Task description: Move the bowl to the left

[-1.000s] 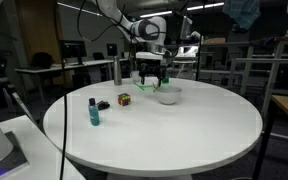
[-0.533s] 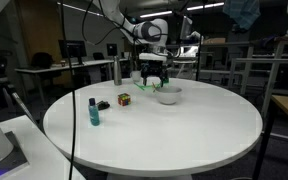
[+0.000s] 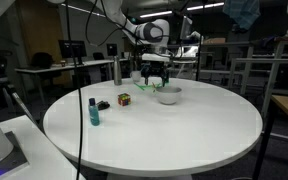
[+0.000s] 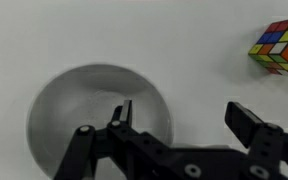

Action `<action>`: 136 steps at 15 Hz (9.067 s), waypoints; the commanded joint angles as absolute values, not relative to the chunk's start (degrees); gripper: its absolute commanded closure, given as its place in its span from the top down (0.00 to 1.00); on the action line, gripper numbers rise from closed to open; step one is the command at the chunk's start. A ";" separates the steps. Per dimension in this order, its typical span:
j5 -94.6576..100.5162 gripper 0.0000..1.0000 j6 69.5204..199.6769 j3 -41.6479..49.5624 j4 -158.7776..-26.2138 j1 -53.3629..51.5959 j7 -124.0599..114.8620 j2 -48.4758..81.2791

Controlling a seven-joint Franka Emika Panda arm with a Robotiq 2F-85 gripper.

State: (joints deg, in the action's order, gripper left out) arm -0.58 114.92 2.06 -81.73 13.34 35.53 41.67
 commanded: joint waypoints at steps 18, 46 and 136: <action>-3.63 1.00 114.75 -1.34 -78.75 16.05 41.20 44.02; -1.16 0.03 108.14 -0.47 -76.74 14.62 42.87 47.25; 8.47 0.03 116.20 -0.63 -78.56 -4.81 10.09 43.79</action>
State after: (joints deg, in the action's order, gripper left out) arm 6.11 115.11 -1.14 -78.15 -3.73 11.91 44.70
